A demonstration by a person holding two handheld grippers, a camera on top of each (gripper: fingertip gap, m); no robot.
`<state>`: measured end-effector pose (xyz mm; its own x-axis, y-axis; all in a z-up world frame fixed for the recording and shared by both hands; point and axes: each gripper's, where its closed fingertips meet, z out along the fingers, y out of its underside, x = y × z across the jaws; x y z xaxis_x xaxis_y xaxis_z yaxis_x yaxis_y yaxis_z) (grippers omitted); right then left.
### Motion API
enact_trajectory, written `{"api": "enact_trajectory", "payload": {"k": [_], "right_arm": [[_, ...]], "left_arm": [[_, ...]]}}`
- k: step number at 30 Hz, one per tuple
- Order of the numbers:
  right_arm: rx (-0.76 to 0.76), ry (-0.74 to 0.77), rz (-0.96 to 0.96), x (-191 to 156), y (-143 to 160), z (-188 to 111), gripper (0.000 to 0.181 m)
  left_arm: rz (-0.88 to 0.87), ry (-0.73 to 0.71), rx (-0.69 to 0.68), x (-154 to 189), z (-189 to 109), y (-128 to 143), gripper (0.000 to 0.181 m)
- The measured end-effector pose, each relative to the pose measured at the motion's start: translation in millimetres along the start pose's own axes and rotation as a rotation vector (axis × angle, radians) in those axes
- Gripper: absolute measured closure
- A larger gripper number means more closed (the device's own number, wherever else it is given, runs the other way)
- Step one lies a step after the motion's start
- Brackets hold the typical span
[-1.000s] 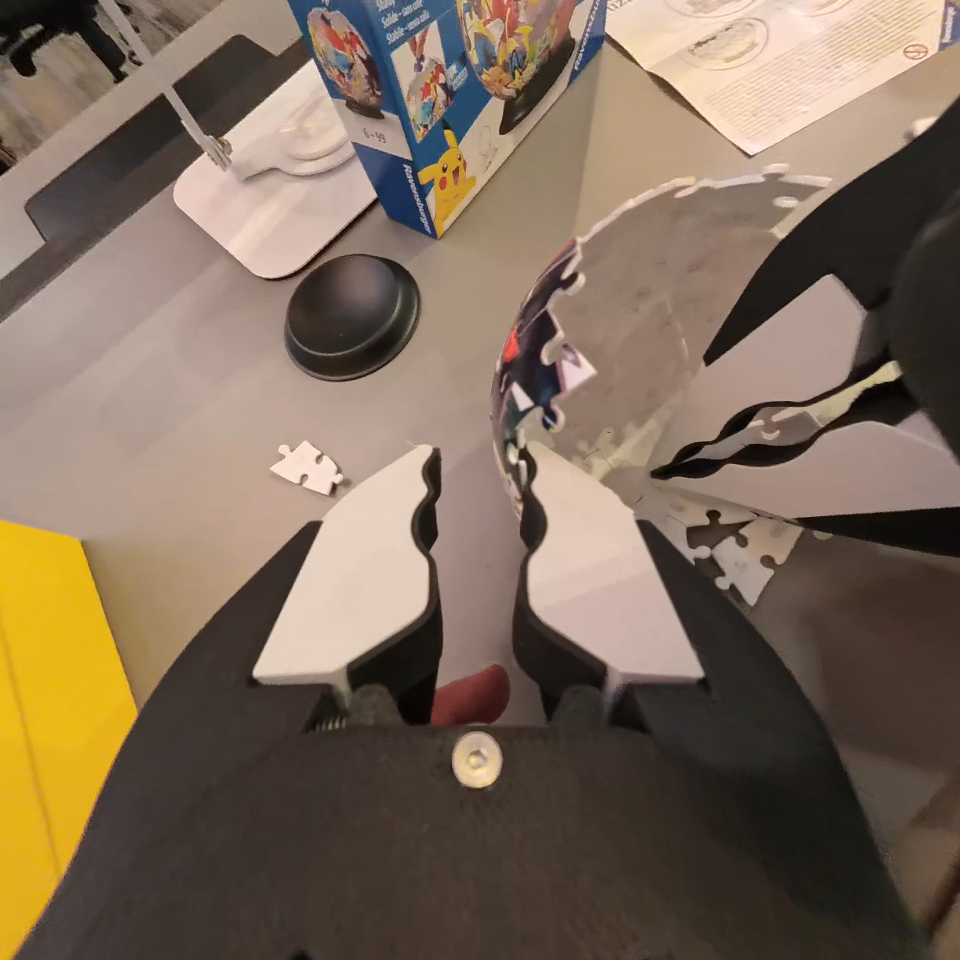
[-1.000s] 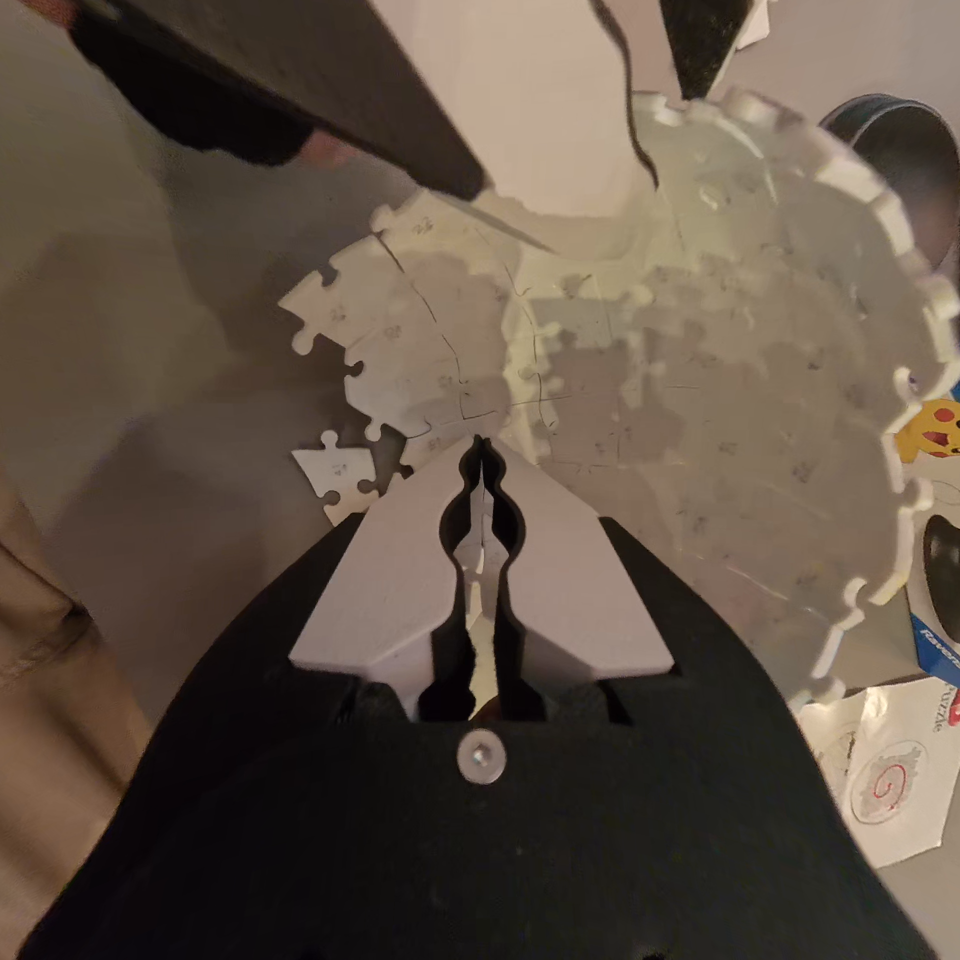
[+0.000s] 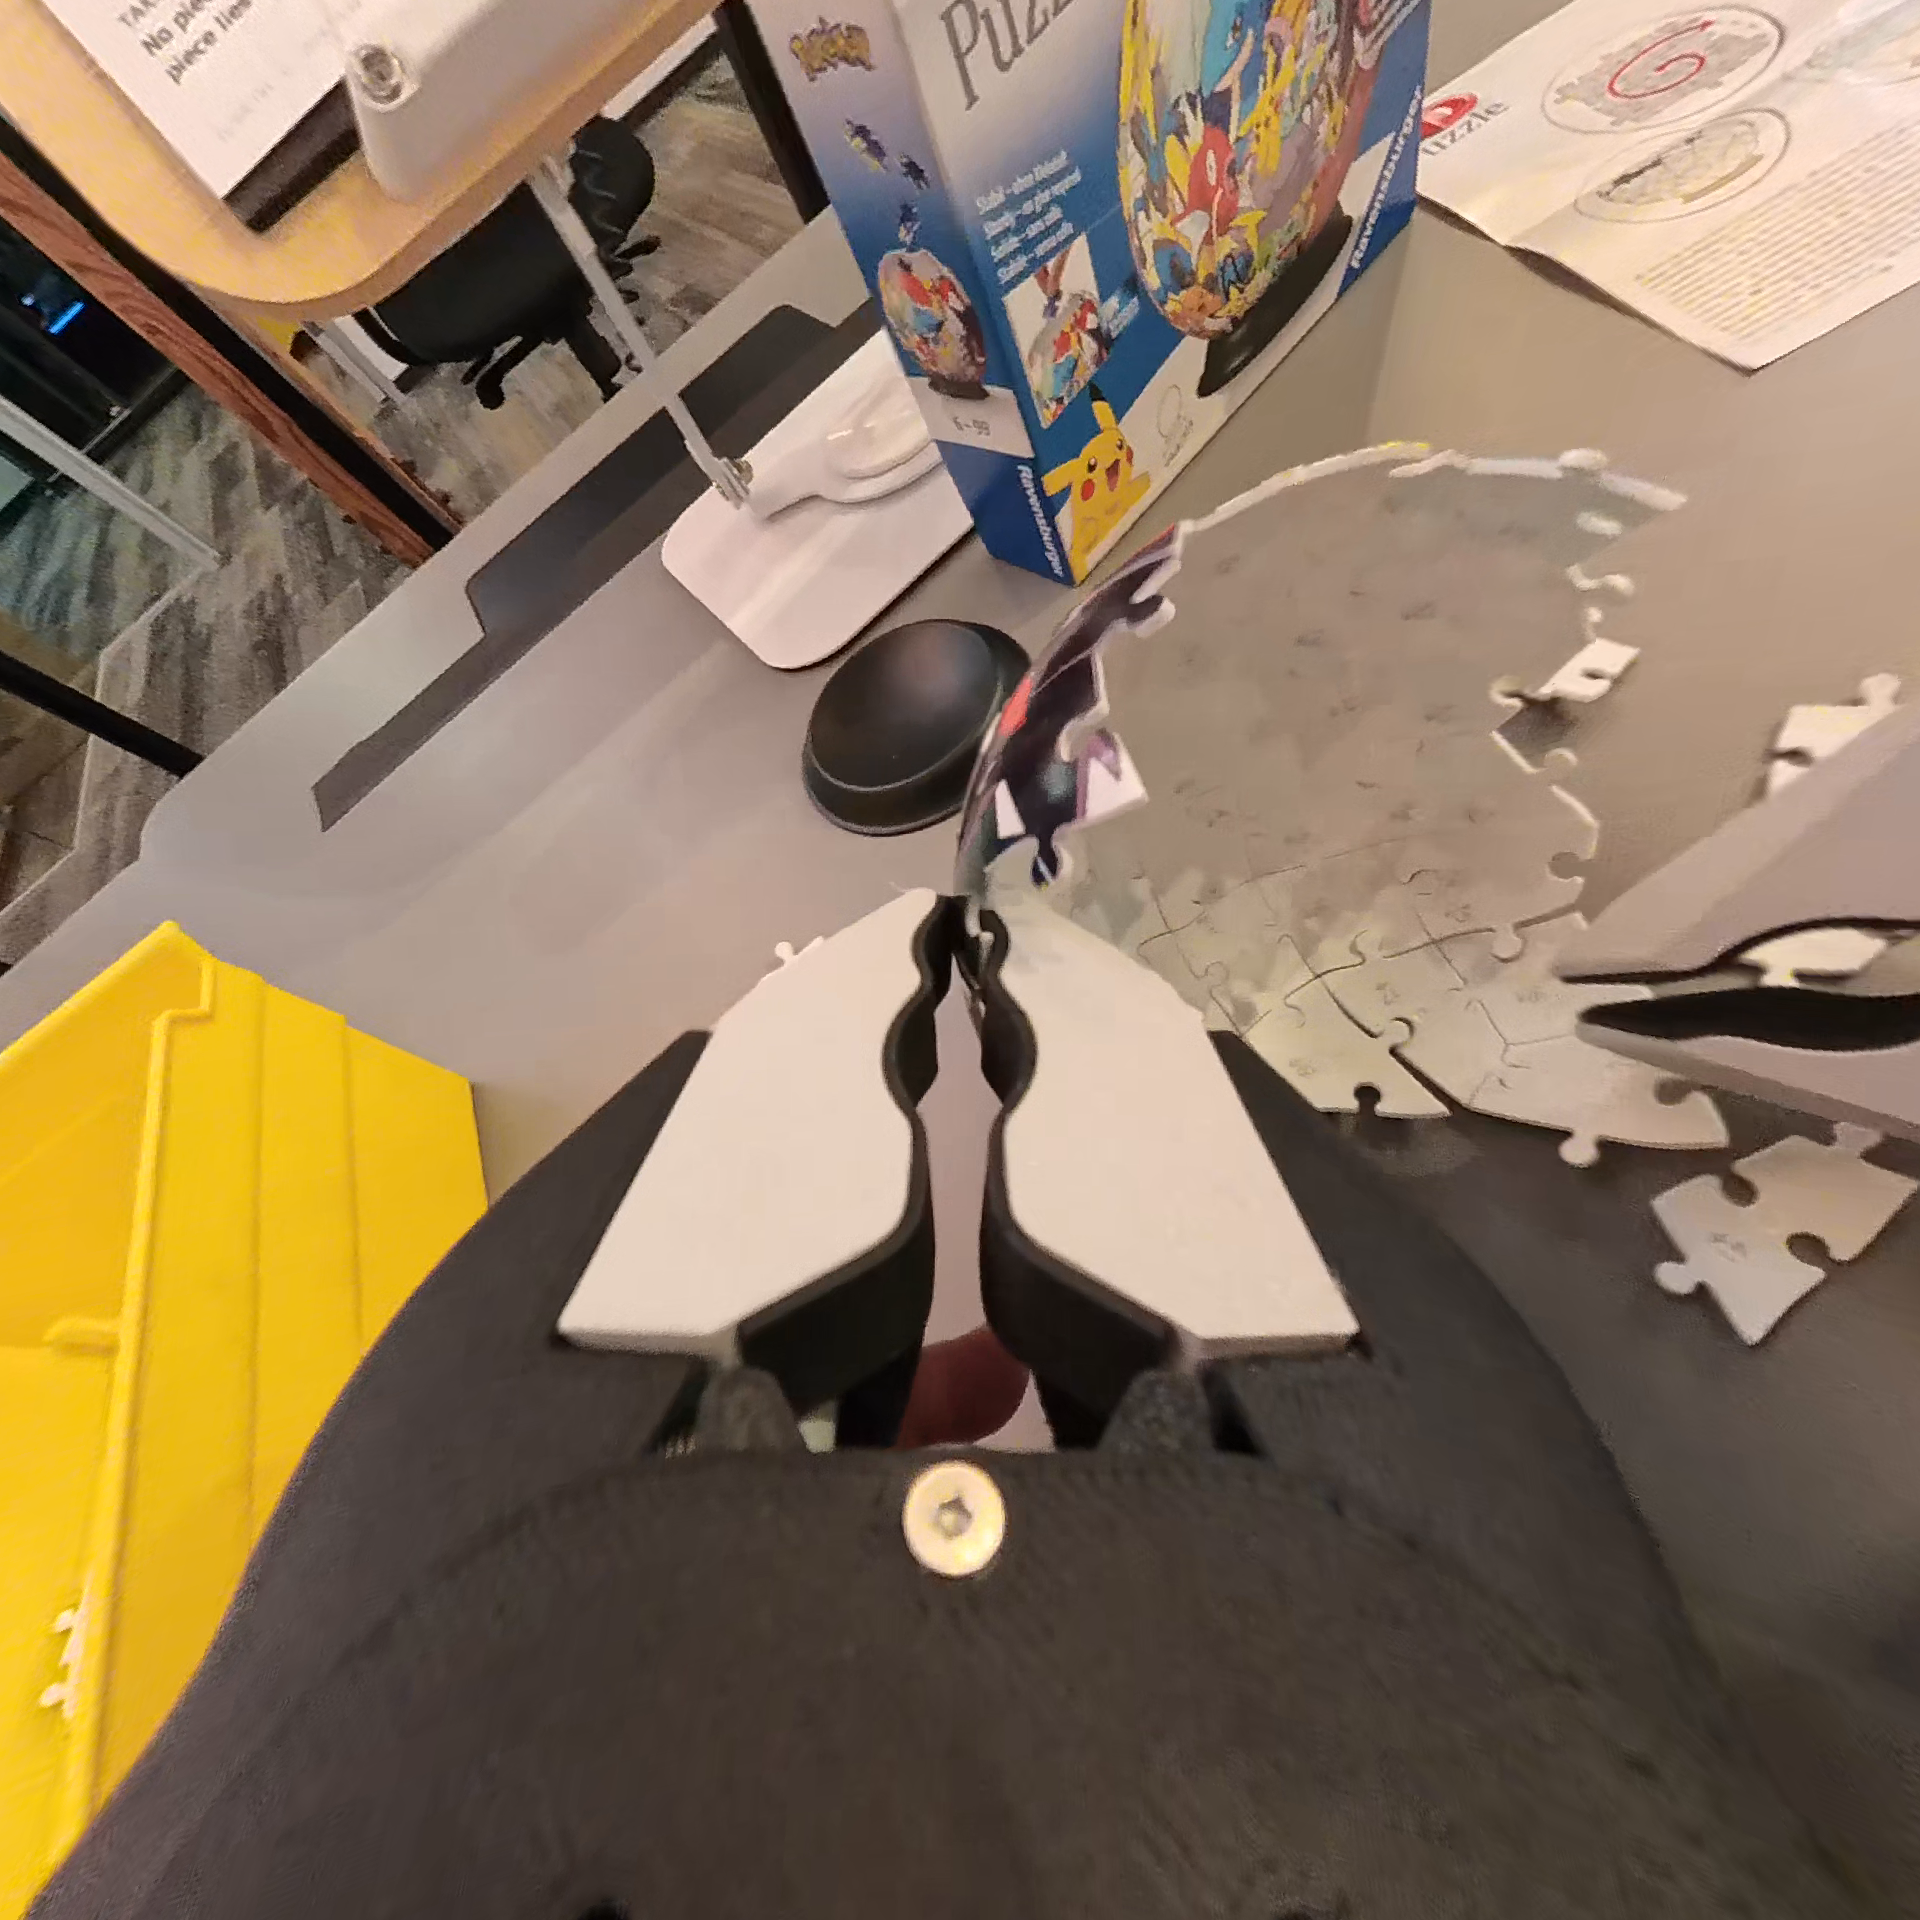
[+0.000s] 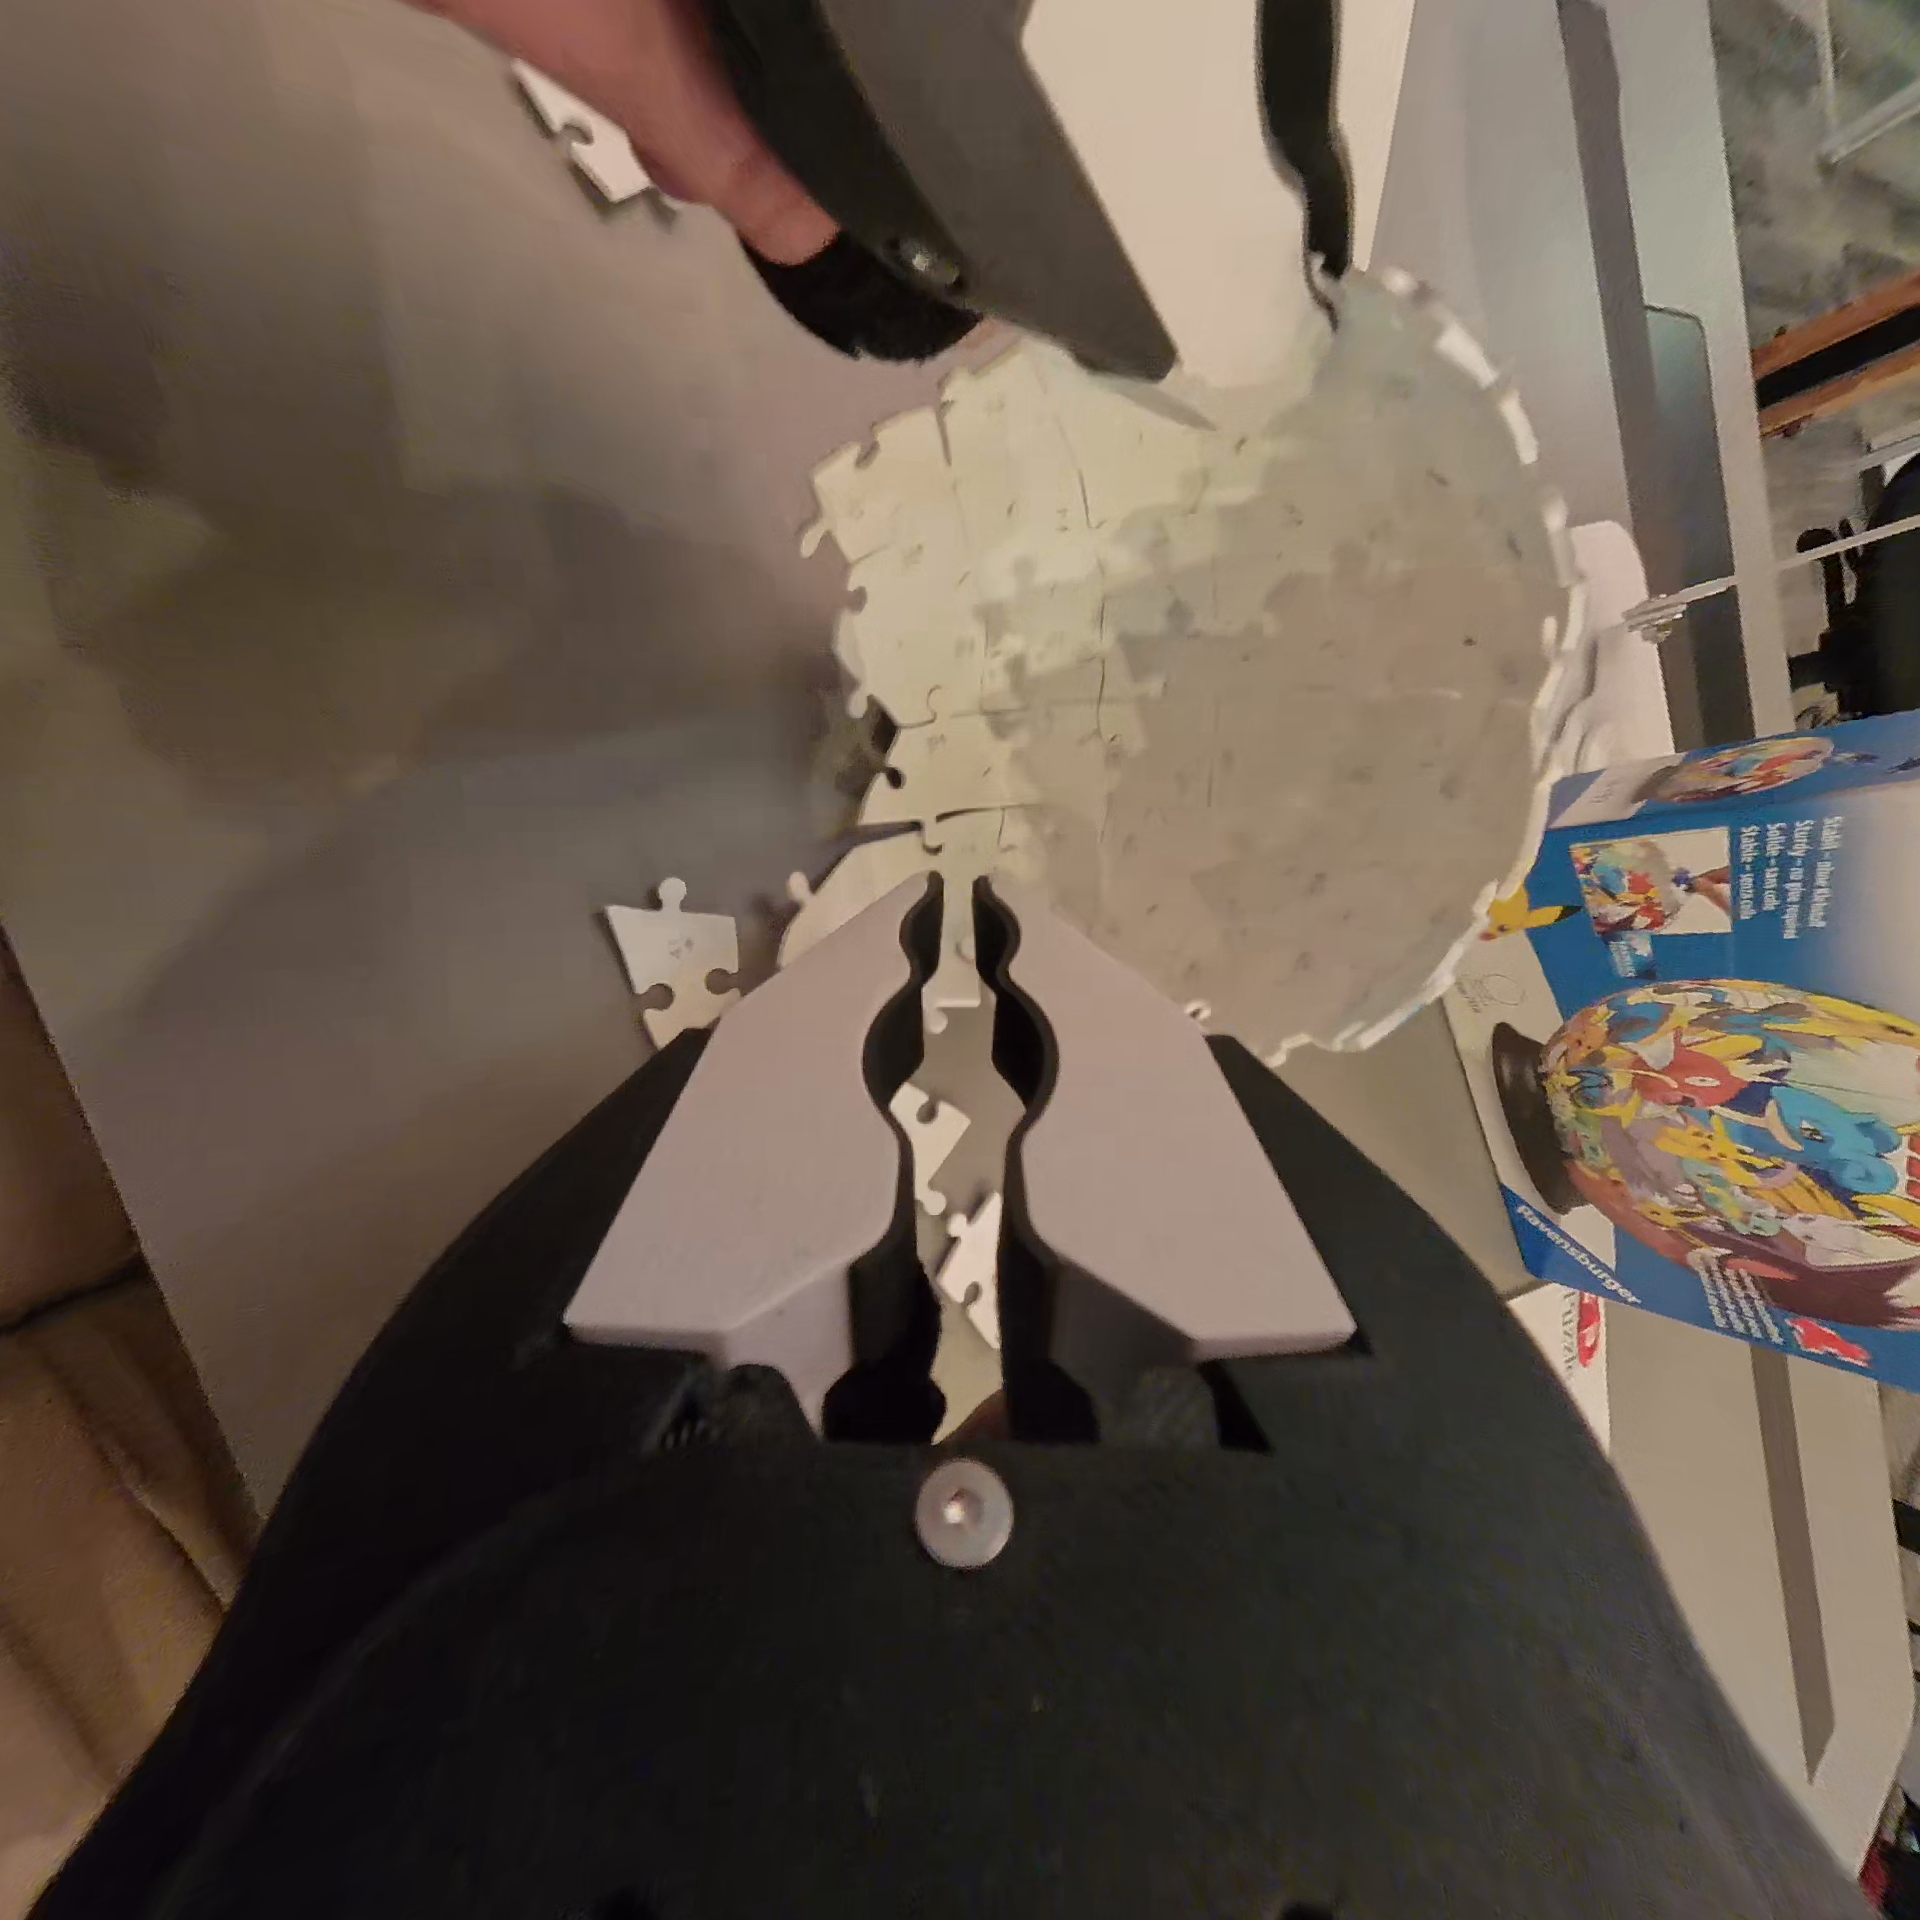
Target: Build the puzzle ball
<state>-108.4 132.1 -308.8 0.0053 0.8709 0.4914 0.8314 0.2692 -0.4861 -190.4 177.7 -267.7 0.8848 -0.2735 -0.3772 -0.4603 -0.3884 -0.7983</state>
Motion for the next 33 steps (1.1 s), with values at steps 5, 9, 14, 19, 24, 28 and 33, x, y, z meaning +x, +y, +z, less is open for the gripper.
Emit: {"api": "enact_trajectory", "payload": {"k": [5,9,14,19,24,28,33], "right_arm": [[0.023,-0.013,-0.011,-9.0,-4.3,3.2,0.176],[0.031,-0.004,-0.006,-8.8,-9.0,8.2,0.171],[0.019,0.006,-0.044,-13.6,-20.6,21.2,0.157],[-0.016,-0.008,-0.062,-19.7,-25.2,34.7,0.151],[0.004,-0.05,-0.015,-17.9,-19.0,21.8,0.153],[0.016,-0.076,0.184,-5.1,1.1,2.4,0.164],[0.005,-0.204,0.478,-12.1,18.5,13.6,0.163]], "left_arm": [[-0.014,-0.03,0.004,-10.6,-4.0,1.2,0.179],[-0.034,-0.051,0.008,-20.5,-10.0,1.9,0.179],[-0.039,-0.06,-0.024,-25.7,-17.4,13.0,0.179],[-0.002,-0.096,-0.039,-26.8,-23.8,18.4,0.179],[-0.002,-0.097,-0.039,-22.8,-20.8,21.7,0.178],[-0.032,-0.098,-0.034,-24.0,-19.6,23.2,0.179],[-0.025,-0.119,-0.03,-21.8,-18.6,20.4,0.179]]}}
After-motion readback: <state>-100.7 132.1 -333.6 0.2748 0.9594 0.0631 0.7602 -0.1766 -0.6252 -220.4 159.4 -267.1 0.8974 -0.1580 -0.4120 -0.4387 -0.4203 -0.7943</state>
